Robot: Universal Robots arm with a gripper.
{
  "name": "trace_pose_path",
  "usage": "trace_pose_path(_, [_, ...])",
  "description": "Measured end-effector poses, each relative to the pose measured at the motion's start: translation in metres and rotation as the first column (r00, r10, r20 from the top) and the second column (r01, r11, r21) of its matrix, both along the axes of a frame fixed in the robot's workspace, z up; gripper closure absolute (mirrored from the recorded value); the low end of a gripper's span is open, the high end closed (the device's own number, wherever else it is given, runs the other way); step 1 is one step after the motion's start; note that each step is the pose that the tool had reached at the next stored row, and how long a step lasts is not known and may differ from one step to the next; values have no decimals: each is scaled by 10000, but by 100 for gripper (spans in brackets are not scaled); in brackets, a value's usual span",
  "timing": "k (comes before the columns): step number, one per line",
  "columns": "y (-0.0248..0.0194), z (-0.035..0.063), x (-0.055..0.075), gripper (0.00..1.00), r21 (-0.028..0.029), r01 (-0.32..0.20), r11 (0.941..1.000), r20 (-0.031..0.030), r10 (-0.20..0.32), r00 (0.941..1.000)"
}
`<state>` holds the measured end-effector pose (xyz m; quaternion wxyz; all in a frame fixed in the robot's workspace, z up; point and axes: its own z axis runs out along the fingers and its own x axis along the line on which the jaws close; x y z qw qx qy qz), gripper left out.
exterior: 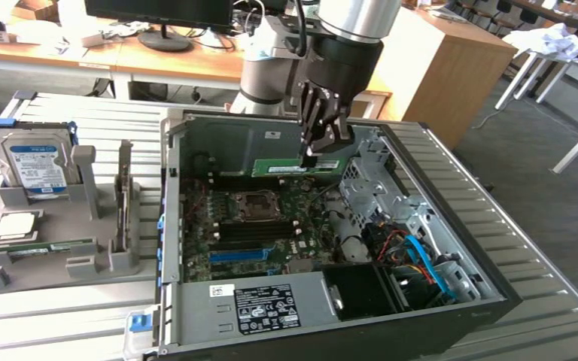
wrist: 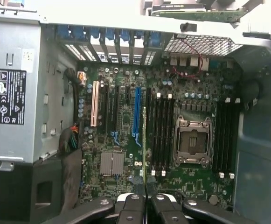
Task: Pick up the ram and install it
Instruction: 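Pick up the ram and move it above insertion slot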
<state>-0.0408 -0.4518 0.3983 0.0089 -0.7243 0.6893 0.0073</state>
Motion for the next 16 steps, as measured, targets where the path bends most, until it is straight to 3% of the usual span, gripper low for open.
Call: trace_pose_path(16, [0,0,202,88,0,1,10000,0,-1,10000])
